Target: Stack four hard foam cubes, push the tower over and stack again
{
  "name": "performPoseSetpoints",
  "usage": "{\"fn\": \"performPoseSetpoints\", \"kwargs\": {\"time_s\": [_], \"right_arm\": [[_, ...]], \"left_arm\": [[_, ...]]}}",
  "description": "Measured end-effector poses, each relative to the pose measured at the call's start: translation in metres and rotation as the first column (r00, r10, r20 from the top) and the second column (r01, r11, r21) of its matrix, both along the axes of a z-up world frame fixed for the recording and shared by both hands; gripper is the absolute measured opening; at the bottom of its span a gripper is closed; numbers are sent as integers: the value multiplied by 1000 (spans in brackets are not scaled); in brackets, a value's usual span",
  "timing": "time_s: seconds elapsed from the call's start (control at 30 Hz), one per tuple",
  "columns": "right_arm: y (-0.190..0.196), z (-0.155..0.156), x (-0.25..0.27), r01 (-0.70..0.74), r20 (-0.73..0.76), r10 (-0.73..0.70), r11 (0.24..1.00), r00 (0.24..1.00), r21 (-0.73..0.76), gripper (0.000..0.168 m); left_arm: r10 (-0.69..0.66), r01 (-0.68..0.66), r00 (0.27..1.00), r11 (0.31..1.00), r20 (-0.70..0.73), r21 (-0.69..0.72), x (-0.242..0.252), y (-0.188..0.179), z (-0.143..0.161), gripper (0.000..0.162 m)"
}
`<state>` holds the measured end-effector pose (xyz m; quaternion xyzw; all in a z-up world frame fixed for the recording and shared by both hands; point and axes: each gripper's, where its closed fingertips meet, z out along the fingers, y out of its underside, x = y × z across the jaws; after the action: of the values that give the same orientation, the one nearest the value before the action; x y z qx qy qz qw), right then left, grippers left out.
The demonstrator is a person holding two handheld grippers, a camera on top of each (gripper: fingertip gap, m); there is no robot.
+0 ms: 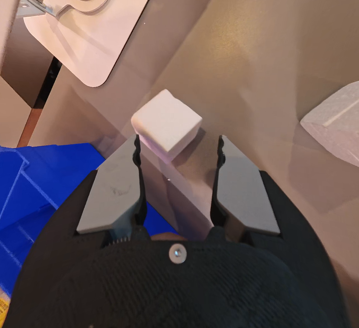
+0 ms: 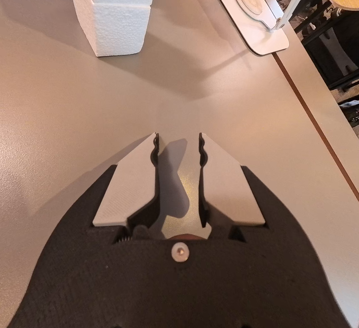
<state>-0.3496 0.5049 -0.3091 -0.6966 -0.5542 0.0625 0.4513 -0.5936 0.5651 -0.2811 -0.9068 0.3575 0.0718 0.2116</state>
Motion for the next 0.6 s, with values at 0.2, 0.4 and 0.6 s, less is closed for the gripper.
{"fn": "performPoseSetpoints", "kwargs": {"time_s": [0.2,0.4,0.6], "right_arm": [[0,0,0,-1,1,1,1000,1000,2,38],[0,0,0,3,0,-3,1000,1000,0,39],[0,0,0,2,0,-2,1000,1000,0,38]], "left_arm": [[14,-14,1000,1000,4,21,-5,1,6,79],[32,-33,999,998,15,47,-12,2,13,79],[34,-37,999,995,37,89,-14,6,22,78]]}}
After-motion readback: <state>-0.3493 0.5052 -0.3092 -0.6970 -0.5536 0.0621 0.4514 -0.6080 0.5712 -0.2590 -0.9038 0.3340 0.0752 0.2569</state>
